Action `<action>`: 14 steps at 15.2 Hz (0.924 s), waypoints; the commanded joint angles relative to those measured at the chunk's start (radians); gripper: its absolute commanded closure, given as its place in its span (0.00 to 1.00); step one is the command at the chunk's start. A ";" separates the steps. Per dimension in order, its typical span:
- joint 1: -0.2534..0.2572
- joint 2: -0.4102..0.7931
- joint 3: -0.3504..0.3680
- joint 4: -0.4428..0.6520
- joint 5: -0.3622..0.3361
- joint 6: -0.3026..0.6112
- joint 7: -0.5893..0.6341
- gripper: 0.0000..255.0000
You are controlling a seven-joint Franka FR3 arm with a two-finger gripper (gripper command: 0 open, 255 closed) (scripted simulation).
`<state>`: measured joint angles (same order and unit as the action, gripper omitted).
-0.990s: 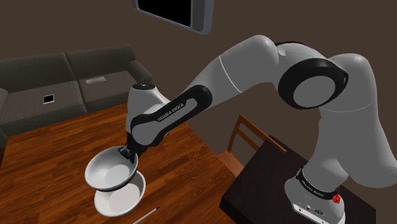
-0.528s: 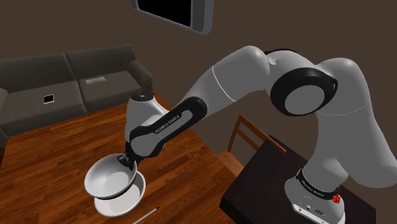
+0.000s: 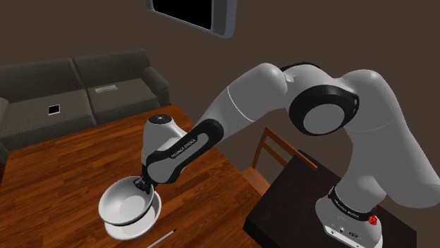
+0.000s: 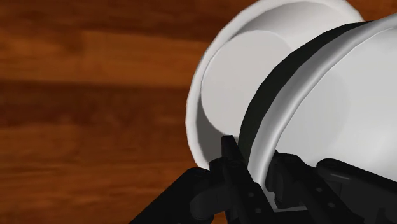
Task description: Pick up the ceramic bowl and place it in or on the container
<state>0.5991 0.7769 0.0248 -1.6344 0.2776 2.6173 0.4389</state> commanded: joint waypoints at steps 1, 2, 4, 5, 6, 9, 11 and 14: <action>-0.002 0.020 0.003 0.009 0.002 0.012 -0.004 1.00; -0.002 0.020 0.003 0.009 0.002 0.012 -0.004 1.00; -0.002 0.020 0.003 0.010 0.002 0.012 -0.004 1.00; -0.002 0.020 0.003 0.010 0.002 0.012 -0.004 1.00; -0.002 0.020 0.003 0.010 0.002 0.012 -0.004 1.00; -0.002 0.020 0.003 0.010 0.002 0.012 -0.004 1.00; -0.002 0.020 0.003 0.009 0.002 0.012 -0.004 0.00; -0.002 0.020 0.003 0.009 0.002 0.012 -0.004 0.00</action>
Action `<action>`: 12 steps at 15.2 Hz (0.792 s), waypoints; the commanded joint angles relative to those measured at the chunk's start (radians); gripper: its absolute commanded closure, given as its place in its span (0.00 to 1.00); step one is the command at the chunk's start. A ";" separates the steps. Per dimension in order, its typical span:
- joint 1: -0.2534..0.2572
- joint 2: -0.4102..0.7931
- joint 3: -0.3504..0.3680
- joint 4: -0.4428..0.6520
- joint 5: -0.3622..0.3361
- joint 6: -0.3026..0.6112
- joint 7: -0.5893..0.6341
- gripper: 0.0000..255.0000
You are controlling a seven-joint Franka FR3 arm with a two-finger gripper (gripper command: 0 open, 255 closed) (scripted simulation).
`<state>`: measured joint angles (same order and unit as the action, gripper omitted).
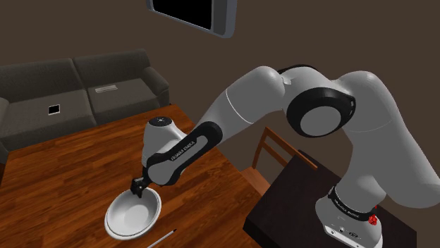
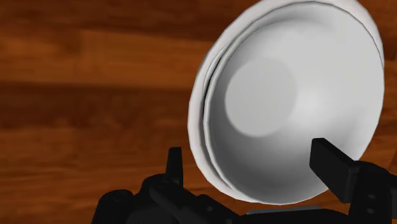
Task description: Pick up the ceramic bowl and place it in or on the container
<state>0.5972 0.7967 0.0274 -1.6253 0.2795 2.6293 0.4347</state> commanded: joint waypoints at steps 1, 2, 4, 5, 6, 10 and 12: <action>0.000 0.000 0.000 0.001 0.000 0.000 0.000 0.00; -0.002 -0.033 -0.002 -0.021 -0.001 -0.012 0.000 0.00; -0.006 -0.097 -0.006 -0.060 -0.003 -0.038 0.000 0.00; -0.007 -0.121 -0.008 -0.074 -0.004 -0.049 0.001 0.00; -0.007 -0.121 -0.008 -0.074 -0.004 -0.049 0.001 0.00; -0.007 -0.121 -0.008 -0.074 -0.004 -0.049 0.001 0.00; -0.007 -0.121 -0.008 -0.074 -0.004 -0.049 0.001 0.00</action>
<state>0.5898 0.6759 0.0194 -1.6987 0.2756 2.5801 0.4354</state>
